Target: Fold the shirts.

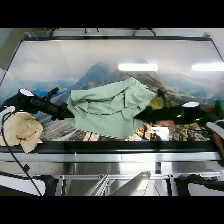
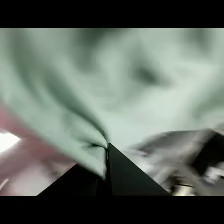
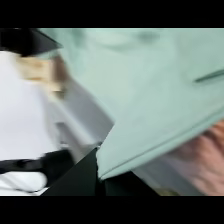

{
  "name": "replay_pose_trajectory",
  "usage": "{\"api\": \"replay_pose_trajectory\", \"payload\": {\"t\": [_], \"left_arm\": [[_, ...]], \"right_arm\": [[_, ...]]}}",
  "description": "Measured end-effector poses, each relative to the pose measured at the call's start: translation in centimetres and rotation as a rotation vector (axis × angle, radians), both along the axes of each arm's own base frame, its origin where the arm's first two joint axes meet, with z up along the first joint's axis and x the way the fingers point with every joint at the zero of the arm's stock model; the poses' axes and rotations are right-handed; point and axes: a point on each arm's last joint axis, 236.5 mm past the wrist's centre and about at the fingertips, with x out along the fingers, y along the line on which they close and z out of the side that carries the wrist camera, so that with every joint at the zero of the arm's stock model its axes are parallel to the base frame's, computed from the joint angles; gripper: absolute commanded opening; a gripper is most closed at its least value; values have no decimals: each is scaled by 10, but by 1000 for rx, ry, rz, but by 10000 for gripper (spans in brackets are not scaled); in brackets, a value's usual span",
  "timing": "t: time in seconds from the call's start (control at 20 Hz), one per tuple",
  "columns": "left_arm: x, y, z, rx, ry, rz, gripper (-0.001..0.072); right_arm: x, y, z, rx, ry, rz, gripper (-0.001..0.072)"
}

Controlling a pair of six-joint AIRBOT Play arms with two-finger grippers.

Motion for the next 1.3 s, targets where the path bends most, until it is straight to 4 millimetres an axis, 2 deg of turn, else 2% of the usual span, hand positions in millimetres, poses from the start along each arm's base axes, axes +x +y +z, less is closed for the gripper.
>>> {"api": "replay_pose_trajectory", "payload": {"t": [0.1, 0.15, 0.2, 0.3, 0.35, 0.4, 0.5, 0.55, 0.6, 0.7, 0.8, 0.9, 0.95, 1.0, 1.1, 1.2, 1.3], "left_arm": [[7, -30, 93, -234, -151, -29, 20], [11, -42, 157, -369, -284, -35, 20], [7, -49, 223, -485, -426, -52, 21], [-17, -51, 348, -642, -746, -83, 22], [-40, -49, 410, -689, -926, -98, 23], [-66, -46, 461, -707, -1088, -116, 23], [-116, -41, 536, -669, -1370, -120, 24], [-138, -39, 564, -626, -1492, -108, 24], [-154, -38, 583, -571, -1578, -87, 24], [-164, -34, 598, -457, -1647, -35, 25], [-153, -24, 599, -386, -1643, 28, 25], [-131, -14, 584, -385, -1566, 57, 24], [-114, -10, 569, -385, -1504, 63, 24], [-93, -7, 550, -380, -1434, 68, 24], [-36, -4, 491, -336, -1247, 83, 24], [23, -5, 416, -266, -1064, 97, 24], [75, -2, 332, -192, -886, 115, 21]], "right_arm": [[12, -12, 88, 126, -194, -25, 24], [18, -24, 140, 178, -323, -58, 24], [18, -37, 191, 212, -458, -88, 25], [6, -66, 295, 229, -749, -169, 24], [-6, -80, 343, 210, -886, -216, 24], [-20, -91, 383, 185, -1001, -256, 24], [-49, -103, 446, 109, -1200, -329, 24], [-61, -107, 472, 72, -1284, -368, 24], [-73, -108, 494, 37, -1356, -398, 24], [-87, -108, 522, 2, -1440, -436, 25], [-80, -112, 529, -11, -1448, -455, 25], [-54, -110, 515, -14, -1390, -419, 25], [-33, -105, 500, -13, -1340, -382, 25], [-10, -98, 482, -13, -1283, -346, 25], [51, -74, 422, -46, -1135, -260, 25], [110, -52, 357, -86, -999, -218, 25], [168, -39, 278, -141, -852, -213, 25]]}}
